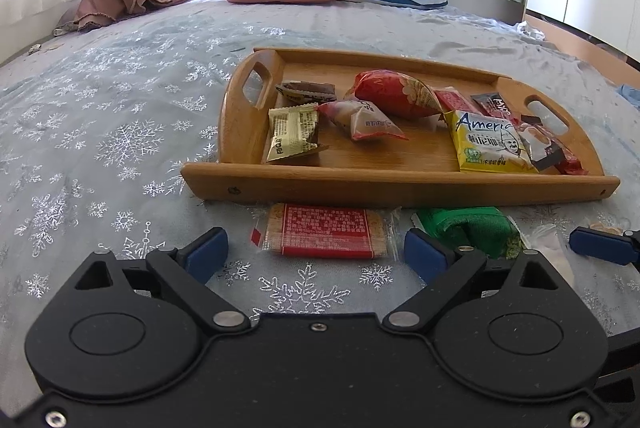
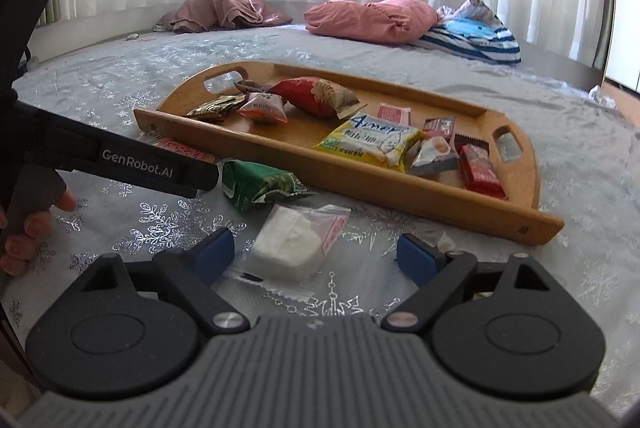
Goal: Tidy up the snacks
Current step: 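Grasp the red-white wafer pack with the left gripper while the right grasps the white square packet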
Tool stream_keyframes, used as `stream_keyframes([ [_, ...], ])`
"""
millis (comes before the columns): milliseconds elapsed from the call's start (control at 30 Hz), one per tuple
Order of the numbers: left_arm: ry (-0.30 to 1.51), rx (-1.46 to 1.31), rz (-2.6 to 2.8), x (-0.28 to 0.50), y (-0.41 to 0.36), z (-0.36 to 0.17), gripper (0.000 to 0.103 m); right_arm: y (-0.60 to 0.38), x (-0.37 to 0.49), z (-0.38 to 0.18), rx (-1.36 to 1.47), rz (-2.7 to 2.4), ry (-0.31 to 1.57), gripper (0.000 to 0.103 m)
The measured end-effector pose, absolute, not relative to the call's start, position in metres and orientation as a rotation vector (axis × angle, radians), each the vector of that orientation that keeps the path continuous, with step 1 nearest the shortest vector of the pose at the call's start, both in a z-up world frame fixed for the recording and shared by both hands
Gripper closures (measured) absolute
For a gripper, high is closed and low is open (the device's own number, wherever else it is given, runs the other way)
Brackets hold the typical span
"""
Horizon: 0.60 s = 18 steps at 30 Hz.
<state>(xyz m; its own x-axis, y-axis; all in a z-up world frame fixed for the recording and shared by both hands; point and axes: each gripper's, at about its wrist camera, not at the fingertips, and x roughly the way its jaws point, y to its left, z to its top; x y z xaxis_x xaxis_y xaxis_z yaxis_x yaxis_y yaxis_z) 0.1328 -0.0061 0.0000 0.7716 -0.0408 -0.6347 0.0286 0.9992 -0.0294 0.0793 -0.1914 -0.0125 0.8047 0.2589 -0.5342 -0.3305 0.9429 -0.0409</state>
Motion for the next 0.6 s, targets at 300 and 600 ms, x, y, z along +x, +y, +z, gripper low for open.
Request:
stream_keyframes([
  [300, 0.687, -0.024, -0.049, 0.1345, -0.0067, -0.0005, 0.012, -0.1939, 0.0828, -0.0135, -0.113, 0.324, 0.571, 0.006],
  [600, 0.661, 0.002, -0.090, 0.1263, -0.0079, 0.0019, 0.037, -0.1939, 0.0836, -0.0148, -0.101, 0.338, 0.578, 0.005],
])
